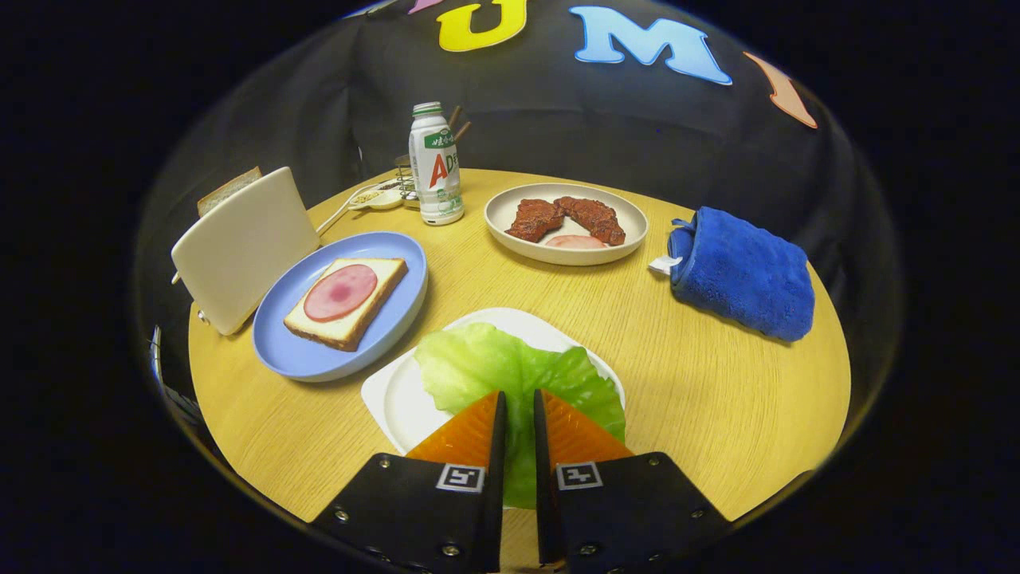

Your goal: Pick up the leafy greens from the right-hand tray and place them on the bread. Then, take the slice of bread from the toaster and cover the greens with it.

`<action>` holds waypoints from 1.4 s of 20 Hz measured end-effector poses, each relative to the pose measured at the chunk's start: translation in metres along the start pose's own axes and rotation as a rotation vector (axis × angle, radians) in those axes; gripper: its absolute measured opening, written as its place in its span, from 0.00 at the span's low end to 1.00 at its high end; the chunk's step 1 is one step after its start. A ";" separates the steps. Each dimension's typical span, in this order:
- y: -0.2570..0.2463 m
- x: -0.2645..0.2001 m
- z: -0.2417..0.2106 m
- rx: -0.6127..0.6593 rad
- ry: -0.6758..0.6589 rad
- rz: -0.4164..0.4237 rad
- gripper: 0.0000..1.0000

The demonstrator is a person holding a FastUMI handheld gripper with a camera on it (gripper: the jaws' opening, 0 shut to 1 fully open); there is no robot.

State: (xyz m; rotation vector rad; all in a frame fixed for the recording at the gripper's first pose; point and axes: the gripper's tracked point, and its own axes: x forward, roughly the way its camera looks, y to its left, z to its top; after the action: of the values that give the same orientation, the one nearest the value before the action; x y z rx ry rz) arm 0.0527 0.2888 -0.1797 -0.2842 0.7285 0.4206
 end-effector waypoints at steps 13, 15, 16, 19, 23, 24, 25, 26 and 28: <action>-0.007 -0.032 0.039 0.058 -0.136 0.024 0.01; -0.004 -0.043 0.049 0.069 -0.167 0.035 0.01; 0.000 -0.047 0.055 0.073 -0.184 0.045 0.01; 0.015 -0.053 0.067 0.051 -0.213 0.064 0.01; 0.040 -0.055 0.088 0.027 -0.242 0.098 0.01; 0.045 -0.053 0.092 0.022 -0.247 0.106 0.01; 0.049 -0.051 0.097 0.015 -0.255 0.111 0.01; 0.055 -0.049 0.103 0.008 -0.260 0.115 0.01; 0.065 -0.043 0.112 -0.009 -0.267 0.121 0.01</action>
State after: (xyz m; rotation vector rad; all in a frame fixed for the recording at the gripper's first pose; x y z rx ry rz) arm 0.0588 0.3783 -0.0768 -0.1884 0.4839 0.5654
